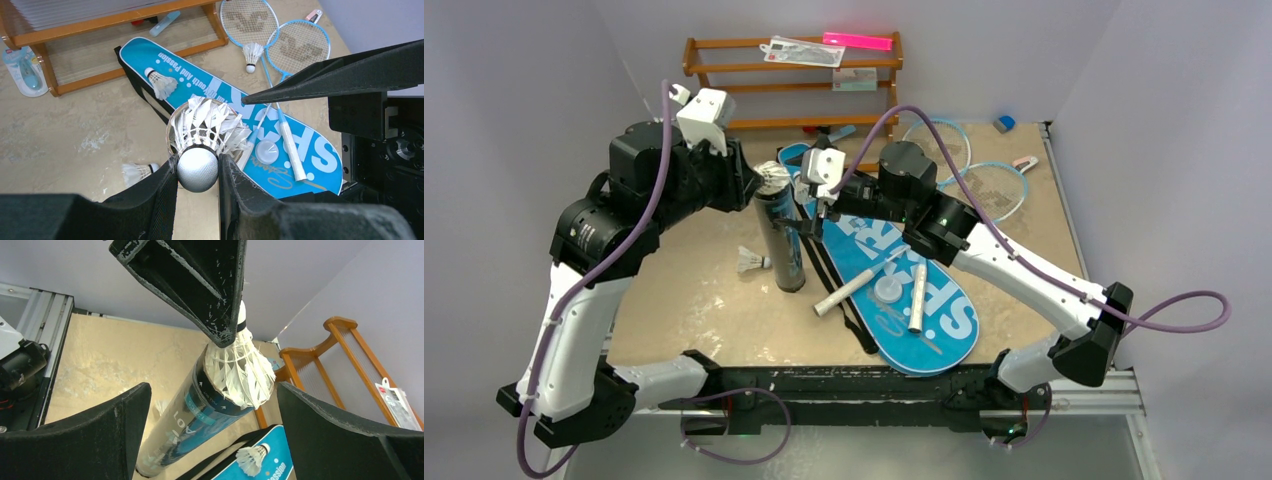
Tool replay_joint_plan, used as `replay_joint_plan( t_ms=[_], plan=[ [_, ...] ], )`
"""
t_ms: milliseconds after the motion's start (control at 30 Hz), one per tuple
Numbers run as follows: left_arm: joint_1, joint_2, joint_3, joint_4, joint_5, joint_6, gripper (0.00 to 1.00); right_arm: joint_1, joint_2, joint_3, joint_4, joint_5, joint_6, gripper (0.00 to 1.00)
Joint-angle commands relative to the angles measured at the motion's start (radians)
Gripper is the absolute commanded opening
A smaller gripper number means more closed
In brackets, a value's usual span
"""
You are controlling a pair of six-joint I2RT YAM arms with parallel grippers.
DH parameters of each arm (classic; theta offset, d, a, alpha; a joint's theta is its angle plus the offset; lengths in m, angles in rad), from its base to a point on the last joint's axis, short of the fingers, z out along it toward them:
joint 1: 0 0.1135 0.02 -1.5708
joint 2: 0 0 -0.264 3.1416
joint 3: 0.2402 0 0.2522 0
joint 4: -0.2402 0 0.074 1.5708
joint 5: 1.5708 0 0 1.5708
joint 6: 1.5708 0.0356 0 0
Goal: Pack up the badminton gear
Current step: Place the shuttlecock at the shuttle tube.
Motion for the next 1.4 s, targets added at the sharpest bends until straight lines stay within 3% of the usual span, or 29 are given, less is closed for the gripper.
replay_joint_plan(
  t_ms=[0, 300, 533, 633, 1033, 1367],
  plan=[
    [-0.005, -0.011, 0.012, -0.027, -0.001, 0.013, 0.0, 0.002, 0.001, 0.023, 0.039, 0.015, 0.014, 0.96],
    [-0.004, -0.04, 0.02, -0.005, -0.008, 0.004, 0.0, 0.004, 0.011, 0.012, 0.05, 0.004, 0.022, 0.94],
    [-0.004, -0.037, 0.017, -0.02, -0.015, 0.005, 0.0, 0.004, 0.007, 0.021, 0.042, -0.018, 0.026, 0.79],
    [-0.004, -0.044, 0.014, -0.016, -0.017, 0.003, 0.0, 0.004, 0.013, 0.036, 0.025, -0.047, 0.027, 0.67],
    [-0.005, -0.046, 0.01, -0.026, -0.04, 0.005, 0.0, 0.004, 0.003, 0.038, 0.026, -0.048, 0.042, 0.67],
    [-0.005, -0.044, -0.005, -0.023, -0.035, 0.003, 0.0, 0.004, 0.033, 0.081, -0.025, -0.098, 0.034, 0.54]
  ],
)
